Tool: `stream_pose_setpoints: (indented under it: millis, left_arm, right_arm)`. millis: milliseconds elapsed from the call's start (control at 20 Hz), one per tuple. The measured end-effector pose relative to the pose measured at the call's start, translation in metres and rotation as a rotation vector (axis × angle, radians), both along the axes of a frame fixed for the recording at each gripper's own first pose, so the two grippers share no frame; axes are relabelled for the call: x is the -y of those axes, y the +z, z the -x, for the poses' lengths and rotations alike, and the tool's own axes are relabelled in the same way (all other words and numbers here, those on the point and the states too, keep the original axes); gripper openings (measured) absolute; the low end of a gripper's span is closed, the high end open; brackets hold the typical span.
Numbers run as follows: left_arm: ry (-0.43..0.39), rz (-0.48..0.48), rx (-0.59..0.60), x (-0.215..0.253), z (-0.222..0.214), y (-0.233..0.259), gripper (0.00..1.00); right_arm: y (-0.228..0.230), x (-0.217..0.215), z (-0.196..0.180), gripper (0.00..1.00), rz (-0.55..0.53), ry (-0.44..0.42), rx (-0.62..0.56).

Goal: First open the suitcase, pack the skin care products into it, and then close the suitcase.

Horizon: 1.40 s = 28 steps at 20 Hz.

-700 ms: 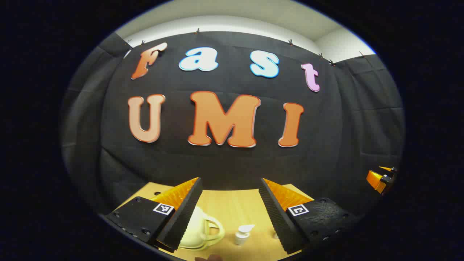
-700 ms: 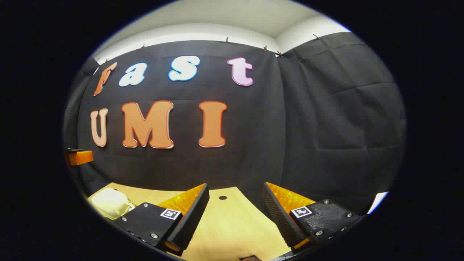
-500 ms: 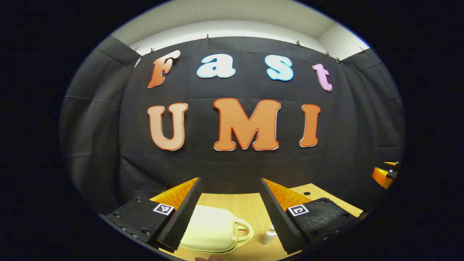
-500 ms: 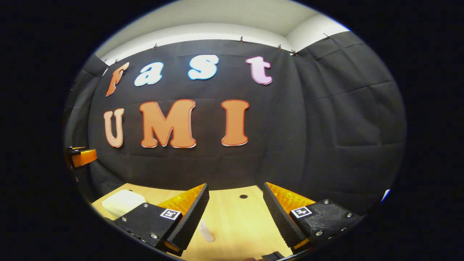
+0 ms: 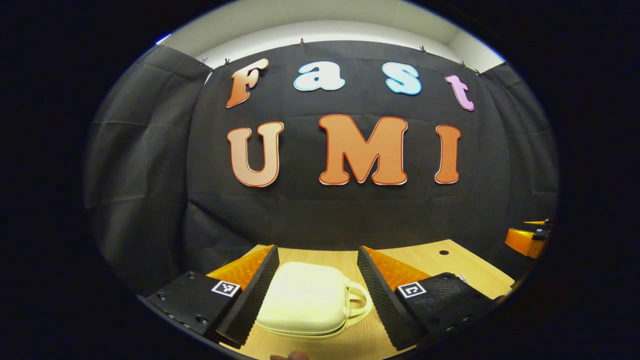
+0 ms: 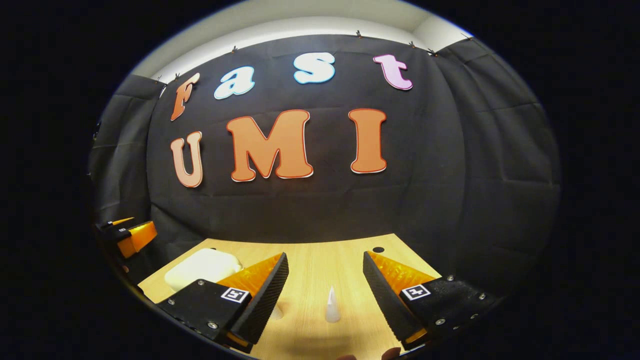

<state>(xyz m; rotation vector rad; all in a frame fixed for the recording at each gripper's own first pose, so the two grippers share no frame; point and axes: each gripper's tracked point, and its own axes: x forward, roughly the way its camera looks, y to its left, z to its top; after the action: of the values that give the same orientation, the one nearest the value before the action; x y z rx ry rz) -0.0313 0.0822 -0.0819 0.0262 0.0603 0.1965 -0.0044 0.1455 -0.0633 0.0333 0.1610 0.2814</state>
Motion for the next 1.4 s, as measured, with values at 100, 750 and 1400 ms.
stream_pose_setpoints:
  millis: [100, 750, 1400]
  left_arm:
    - [-0.006, 0.002, -0.002, 0.007, -0.001, -0.006, 0.98]
    - [-0.122, -0.33, -0.099, 0.048, -0.03, -0.057, 0.99]
    - [-0.293, -1.007, -0.401, 0.086, -0.067, -0.224, 0.99]
  right_arm:
    - [-0.002, 0.0, 0.001, 0.95, 0.018, 0.002, 0.008]
    - [-0.037, 0.017, -0.005, 0.95, 0.099, -0.043, -0.051]
    - [-0.083, 0.092, -0.012, 0.95, 0.158, -0.196, -0.155]
